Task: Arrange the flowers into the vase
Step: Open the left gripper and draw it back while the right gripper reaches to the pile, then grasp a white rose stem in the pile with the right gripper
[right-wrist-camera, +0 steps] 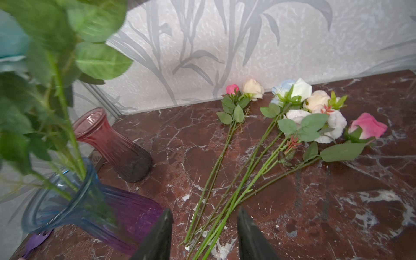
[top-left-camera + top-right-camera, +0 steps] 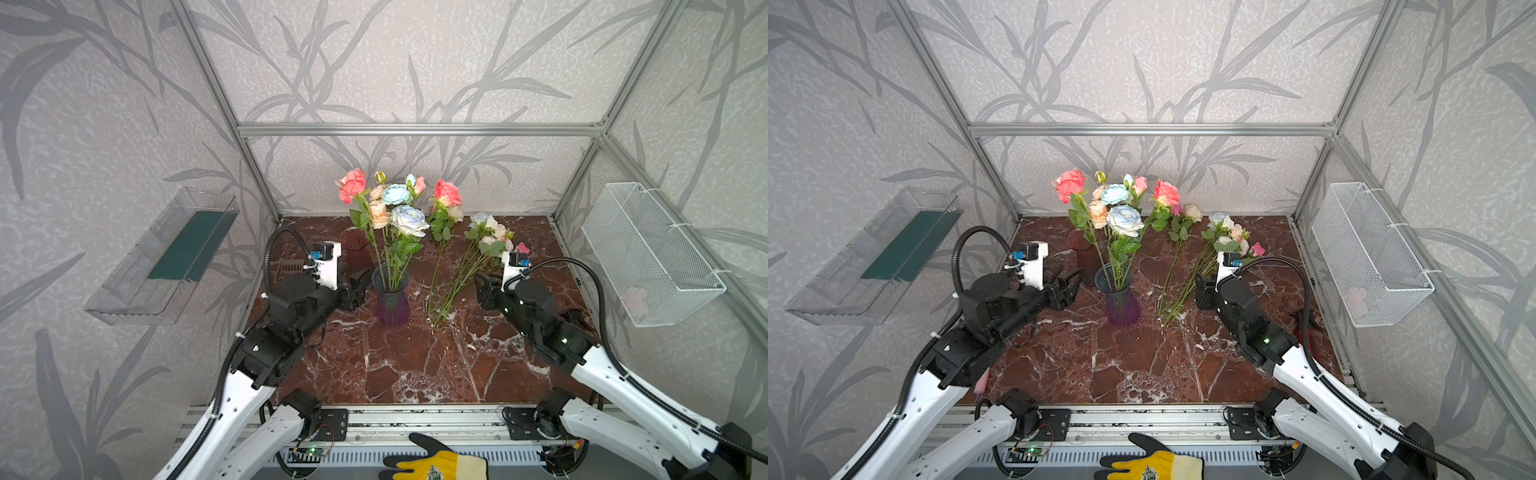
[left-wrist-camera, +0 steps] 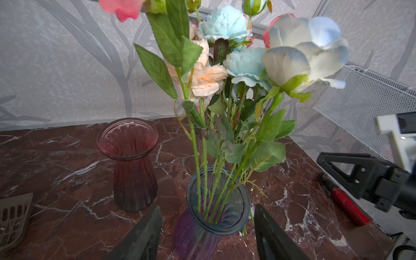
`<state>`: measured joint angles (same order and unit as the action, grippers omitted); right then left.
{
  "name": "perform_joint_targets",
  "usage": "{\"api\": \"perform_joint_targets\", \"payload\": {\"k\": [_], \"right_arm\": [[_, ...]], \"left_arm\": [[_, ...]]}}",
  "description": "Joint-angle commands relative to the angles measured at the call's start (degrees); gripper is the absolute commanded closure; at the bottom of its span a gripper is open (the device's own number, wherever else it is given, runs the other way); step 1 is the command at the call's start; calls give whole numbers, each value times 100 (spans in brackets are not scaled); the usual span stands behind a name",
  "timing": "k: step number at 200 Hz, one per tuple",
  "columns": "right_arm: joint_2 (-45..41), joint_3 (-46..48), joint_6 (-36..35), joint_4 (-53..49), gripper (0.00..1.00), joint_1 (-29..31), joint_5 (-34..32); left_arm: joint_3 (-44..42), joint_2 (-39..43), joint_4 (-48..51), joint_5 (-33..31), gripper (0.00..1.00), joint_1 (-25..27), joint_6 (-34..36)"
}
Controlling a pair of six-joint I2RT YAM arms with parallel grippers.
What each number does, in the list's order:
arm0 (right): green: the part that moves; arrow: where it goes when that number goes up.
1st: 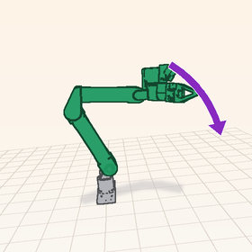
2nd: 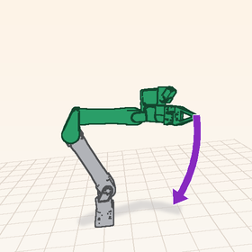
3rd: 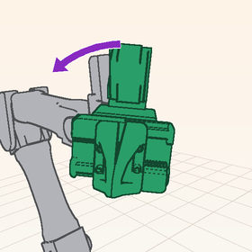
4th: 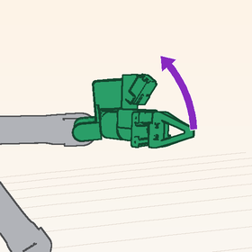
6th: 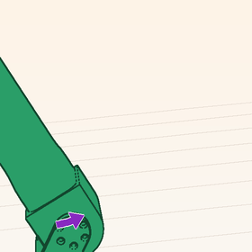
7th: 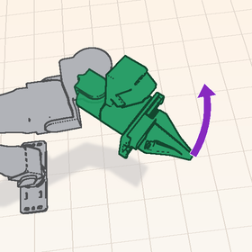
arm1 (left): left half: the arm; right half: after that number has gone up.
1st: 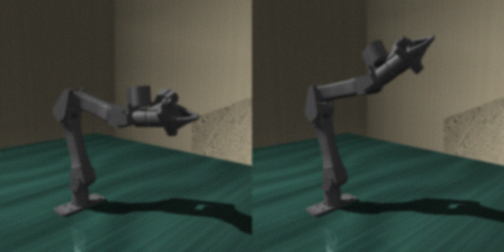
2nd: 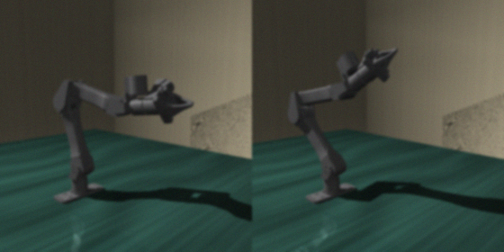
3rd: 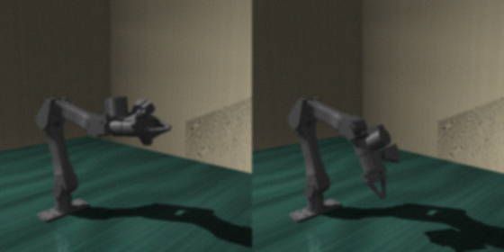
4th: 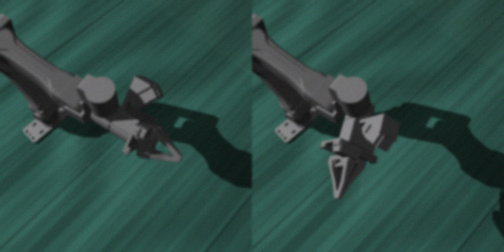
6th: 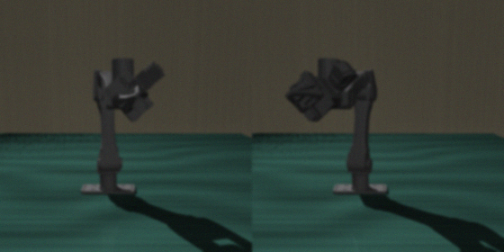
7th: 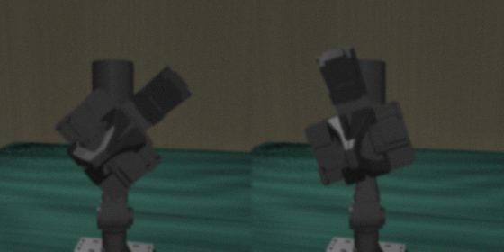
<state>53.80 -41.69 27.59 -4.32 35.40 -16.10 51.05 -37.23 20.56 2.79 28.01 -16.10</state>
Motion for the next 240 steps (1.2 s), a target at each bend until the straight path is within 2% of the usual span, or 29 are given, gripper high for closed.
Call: {"api": "perform_joint_targets", "payload": {"k": [1, 37, 79, 125, 166, 217, 240], "right_arm": [[625, -390, 223, -634, 56, -312, 195], [1557, -591, 488, -463, 65, -1066, 750], [3226, -1515, 500, -390, 68, -1470, 1300], [4966, -2790, 668, -350, 67, -1775, 1301], [6019, -3859, 771, -696, 69, -1935, 1114], [6800, -4732, 852, -1145, 69, -2052, 883], [6946, -4824, 850, -1154, 70, -2080, 819]], "left_arm": [[-567, 616, -123, -334, 34, -2, -461], [-1438, 1424, -533, -1283, 33, 3, -1558], [-2084, 1721, -431, -1363, 33, 1, -2545], [-2661, 1889, -553, -1200, 33, -2, -2964], [-2948, 1908, -856, -1067, 33, 2, -3181], [-2905, 1854, -893, -1157, 33, -5, -3056], [-2906, 1794, -993, -1158, 33, -8, -3040]]}}
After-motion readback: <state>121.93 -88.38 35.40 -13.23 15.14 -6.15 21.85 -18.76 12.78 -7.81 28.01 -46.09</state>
